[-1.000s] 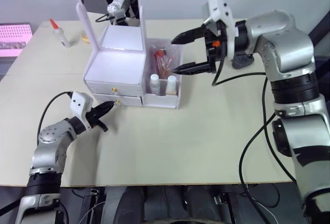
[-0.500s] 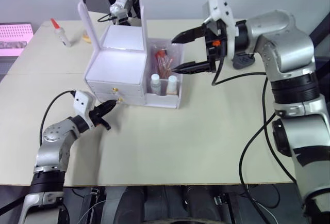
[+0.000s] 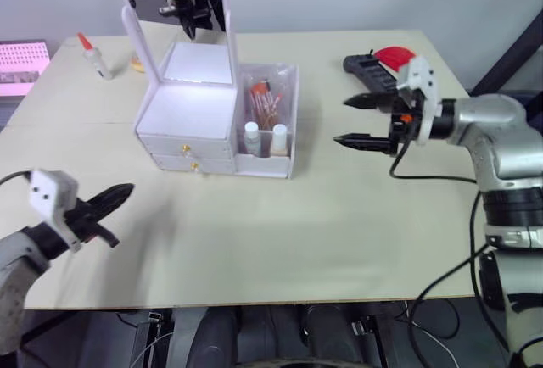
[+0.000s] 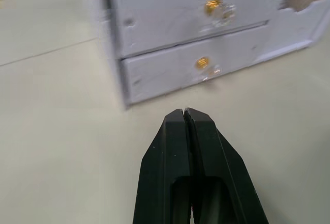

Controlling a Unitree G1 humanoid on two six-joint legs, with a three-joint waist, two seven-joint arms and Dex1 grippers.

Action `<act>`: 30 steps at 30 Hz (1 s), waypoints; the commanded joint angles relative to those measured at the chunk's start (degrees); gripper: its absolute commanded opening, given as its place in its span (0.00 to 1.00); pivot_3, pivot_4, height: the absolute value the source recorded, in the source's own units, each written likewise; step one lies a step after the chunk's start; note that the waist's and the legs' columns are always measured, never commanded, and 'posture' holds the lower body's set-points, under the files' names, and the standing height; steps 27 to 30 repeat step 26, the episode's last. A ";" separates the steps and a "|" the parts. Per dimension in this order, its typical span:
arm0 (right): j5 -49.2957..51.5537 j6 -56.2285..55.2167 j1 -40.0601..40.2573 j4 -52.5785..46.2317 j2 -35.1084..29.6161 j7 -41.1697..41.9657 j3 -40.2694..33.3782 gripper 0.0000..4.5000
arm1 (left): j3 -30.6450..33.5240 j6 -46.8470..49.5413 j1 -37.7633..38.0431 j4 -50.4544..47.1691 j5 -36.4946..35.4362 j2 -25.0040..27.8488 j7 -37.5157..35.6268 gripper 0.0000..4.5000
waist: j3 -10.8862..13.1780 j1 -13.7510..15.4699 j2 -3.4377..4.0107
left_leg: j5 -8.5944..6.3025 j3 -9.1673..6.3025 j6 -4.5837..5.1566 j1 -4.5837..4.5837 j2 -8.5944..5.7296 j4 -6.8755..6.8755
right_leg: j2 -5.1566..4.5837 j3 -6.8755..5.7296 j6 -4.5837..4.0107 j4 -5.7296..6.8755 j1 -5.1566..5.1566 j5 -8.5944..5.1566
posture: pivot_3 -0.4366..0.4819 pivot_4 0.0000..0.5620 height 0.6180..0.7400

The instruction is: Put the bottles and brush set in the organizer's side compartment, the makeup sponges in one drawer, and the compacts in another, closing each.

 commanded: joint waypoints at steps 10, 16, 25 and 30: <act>-2.94 -22.56 5.20 24.46 1.07 -10.48 -8.57 1.00 | 11.24 -9.65 10.54 2.72 7.97 -0.58 2.03 0.01 | 0.03 -0.20 0.05 | 0.00 0.10 0.00 0.01 0.00 -0.01 | 0.00 0.07 -0.02 -0.03 -0.01 0.01 | 0.48 0.27 1.00; -3.90 -28.29 2.27 30.08 1.32 -10.50 -8.42 1.00 | 13.99 -8.11 12.69 1.76 6.53 -1.72 2.65 0.30 | 0.03 -0.16 0.04 | 0.00 0.11 0.00 0.02 0.01 0.01 | 0.01 0.08 -0.02 -0.02 0.00 0.01 | 0.48 0.27 1.00; -3.69 -29.12 0.98 29.79 1.79 -9.16 -8.10 1.00 | 13.28 -8.78 14.19 -2.75 6.69 -1.20 1.31 0.99 | 0.02 0.03 0.04 | 0.00 0.11 0.00 0.03 0.01 0.04 | 0.01 0.08 -0.02 -0.03 0.05 0.01 | 0.48 0.27 1.00; -3.60 -28.89 1.02 29.68 1.69 -8.93 -8.20 1.00 | 13.06 -8.35 14.16 -3.11 7.02 -1.10 1.60 0.99 | 0.02 0.03 0.04 | 0.00 0.11 0.00 0.03 0.01 0.04 | 0.01 0.08 -0.02 -0.03 0.06 0.01 | 0.48 0.27 1.00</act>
